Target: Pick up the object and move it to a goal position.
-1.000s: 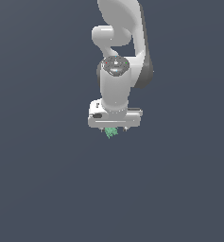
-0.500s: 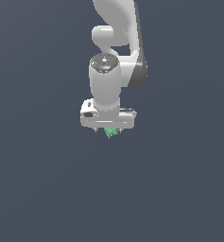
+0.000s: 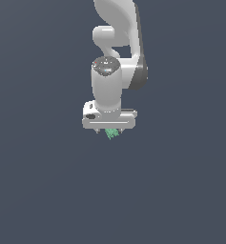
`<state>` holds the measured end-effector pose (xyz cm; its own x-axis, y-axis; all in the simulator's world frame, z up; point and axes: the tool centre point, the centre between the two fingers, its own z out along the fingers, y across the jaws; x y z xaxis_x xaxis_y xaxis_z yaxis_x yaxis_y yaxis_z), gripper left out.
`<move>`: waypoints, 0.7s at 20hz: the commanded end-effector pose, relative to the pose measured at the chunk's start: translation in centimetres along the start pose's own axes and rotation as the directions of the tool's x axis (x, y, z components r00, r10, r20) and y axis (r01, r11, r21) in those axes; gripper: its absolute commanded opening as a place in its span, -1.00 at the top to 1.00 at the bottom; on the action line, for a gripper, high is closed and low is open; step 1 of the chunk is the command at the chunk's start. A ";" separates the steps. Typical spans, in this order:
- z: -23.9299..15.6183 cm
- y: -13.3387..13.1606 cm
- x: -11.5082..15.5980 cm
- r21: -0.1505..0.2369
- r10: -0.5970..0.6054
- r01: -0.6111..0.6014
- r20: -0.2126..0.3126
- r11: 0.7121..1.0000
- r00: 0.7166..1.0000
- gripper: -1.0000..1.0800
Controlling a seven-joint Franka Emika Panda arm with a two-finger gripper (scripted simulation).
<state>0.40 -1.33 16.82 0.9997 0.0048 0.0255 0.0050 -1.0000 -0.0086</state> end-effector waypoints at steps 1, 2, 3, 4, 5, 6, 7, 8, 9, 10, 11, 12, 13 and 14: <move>0.6 0.0 -0.6 -0.001 -0.035 0.035 0.002 0.999 0.999 -0.92; 0.8 0.0 -0.8 -0.002 -0.051 0.051 0.003 0.999 0.999 -0.92; 1.1 -0.1 -1.1 -0.002 -0.070 0.070 0.004 0.998 0.998 -0.92; 1.4 -0.1 -1.4 -0.003 -0.090 0.090 0.005 0.996 0.996 -0.92; 1.8 -0.1 -1.8 -0.003 -0.111 0.111 0.006 0.994 0.994 -0.92; 2.1 -0.1 -2.2 -0.003 -0.134 0.134 0.008 0.991 0.991 -0.92; 2.5 -0.2 -2.6 -0.004 -0.158 0.159 0.009 0.987 0.987 -0.92; 2.9 -0.2 -3.0 -0.004 -0.184 0.184 0.010 0.983 0.983 -0.92; 3.3 -0.2 -3.5 -0.004 -0.211 0.211 0.012 0.977 0.977 -0.92; 3.7 -0.3 -4.0 -0.004 -0.240 0.240 0.014 0.971 0.971 -0.92; 4.1 -0.3 -4.5 -0.003 -0.268 0.268 0.015 0.963 0.963 -0.92; 4.5 -0.4 -5.0 -0.003 -0.294 0.294 0.016 0.956 0.956 -0.92; 4.8 -0.4 -5.5 -0.002 -0.319 0.320 0.018 0.948 0.947 -0.92; 5.1 -0.5 -5.9 -0.002 -0.343 0.343 0.019 0.939 0.939 -0.92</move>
<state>-4.68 -0.89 12.08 0.9511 0.3087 0.0095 0.3087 -0.9512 0.0021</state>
